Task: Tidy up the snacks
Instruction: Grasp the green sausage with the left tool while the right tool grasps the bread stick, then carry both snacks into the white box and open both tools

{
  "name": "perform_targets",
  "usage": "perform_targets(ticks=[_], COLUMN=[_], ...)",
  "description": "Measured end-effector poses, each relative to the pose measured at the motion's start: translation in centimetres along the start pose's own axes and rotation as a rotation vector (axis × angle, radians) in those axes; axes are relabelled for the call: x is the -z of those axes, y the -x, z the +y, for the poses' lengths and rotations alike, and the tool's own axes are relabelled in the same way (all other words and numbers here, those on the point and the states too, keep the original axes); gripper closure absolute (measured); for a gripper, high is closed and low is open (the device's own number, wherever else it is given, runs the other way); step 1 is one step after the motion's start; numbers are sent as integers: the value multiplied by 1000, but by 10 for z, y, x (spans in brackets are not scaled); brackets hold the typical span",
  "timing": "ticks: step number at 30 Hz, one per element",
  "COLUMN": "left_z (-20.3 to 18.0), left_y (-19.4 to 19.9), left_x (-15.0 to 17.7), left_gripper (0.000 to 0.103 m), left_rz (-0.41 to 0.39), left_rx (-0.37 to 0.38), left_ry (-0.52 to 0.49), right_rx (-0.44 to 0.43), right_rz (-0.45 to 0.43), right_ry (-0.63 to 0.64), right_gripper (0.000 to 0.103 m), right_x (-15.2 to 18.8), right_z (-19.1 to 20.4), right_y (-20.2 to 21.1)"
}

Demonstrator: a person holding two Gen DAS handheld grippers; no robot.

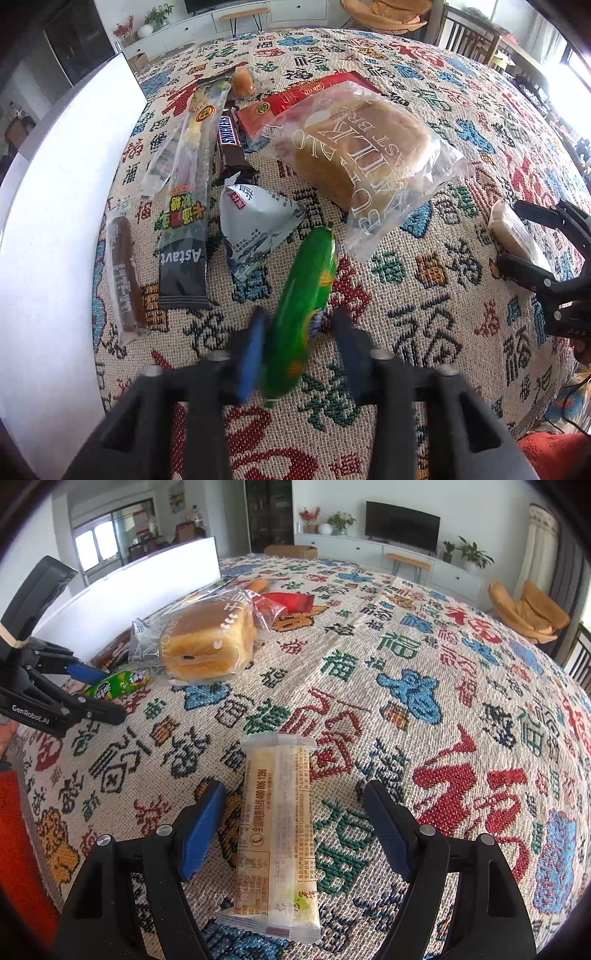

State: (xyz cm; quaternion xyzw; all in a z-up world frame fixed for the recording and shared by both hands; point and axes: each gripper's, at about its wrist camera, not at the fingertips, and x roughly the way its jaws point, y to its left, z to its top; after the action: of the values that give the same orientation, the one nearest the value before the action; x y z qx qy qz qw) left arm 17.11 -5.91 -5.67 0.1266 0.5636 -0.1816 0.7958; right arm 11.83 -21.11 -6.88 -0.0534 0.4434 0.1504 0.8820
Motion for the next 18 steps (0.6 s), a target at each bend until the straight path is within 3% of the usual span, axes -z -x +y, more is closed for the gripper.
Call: perform_targets(ticks=[4,6,8,13,16,18], left_z=[8,12,20,66,117,156], left_y=[13,25,44,115,158,180], left_x=[23,39,55,93,106,109], left_gripper=[80,80,80,80,80,80], left_rz=[-54,-93,-141,-286,-372,-415], left_rx=[54,107,142,213,181,95], left_ry=[90,147,199,354,454,511], right_rx=[-45,11,3,-167,-265,-342], right_rz=[175,219,253,203,130,67], right_ry=[-45,17,1,-56,-17,9], right_gripper=[26,72,72,72,72,72], right_x=[-18,-21,-22,-39,-78,-114], right_z=[-9,-5,-8,15,63,104], right_y=[-4,-3,0,38,54,62])
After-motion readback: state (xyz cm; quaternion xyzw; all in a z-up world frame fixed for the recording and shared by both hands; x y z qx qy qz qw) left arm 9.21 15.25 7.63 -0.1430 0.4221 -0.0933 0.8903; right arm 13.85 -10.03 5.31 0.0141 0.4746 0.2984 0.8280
